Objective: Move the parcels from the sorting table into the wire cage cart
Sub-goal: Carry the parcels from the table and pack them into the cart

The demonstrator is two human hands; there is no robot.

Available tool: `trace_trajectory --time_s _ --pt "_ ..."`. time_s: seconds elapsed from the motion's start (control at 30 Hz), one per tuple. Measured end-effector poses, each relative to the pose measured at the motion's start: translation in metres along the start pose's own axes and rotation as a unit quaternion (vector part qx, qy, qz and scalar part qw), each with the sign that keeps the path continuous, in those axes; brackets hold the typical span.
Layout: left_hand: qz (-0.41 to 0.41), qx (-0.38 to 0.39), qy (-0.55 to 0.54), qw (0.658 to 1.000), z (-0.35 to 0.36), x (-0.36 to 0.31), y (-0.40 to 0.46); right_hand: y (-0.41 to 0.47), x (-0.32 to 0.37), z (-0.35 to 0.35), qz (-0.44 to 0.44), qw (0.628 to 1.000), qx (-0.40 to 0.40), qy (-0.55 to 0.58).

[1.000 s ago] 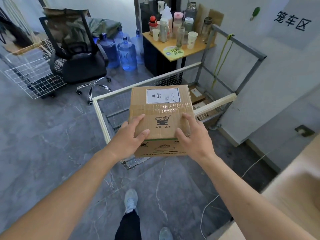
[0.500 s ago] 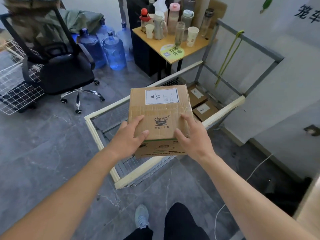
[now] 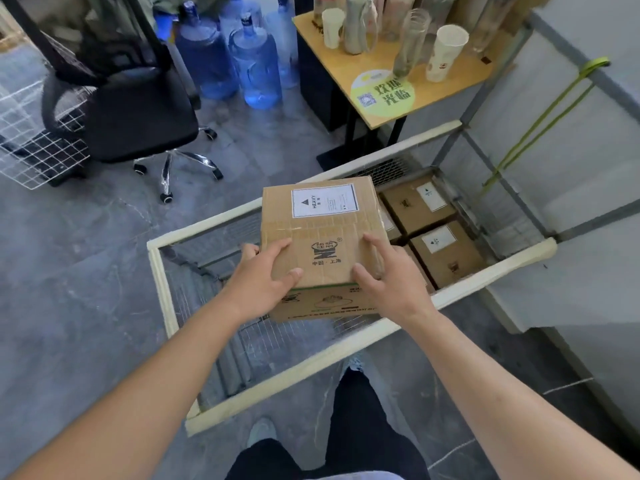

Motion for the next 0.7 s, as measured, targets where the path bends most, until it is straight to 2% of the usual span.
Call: trace_trajectory --time_s 0.27,0.7 --pt "-0.094 -0.003 -0.038 0.995 0.029 0.011 0.087 0.113 -0.052 0.013 0.001 0.994 0.105 0.034" --pt "-0.181 0.049 -0.093 0.978 0.118 0.122 0.195 0.219 -0.157 0.129 0.047 0.978 0.204 0.015"
Point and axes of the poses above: each hand's wrist, its own y-axis towards the middle knuckle, its own z-axis out of the palm, x = y × z, the point moved 8 cm from there along y, towards the middle knuckle, and after that the axes turned 4 degrees about x, right-handed, at the moved point
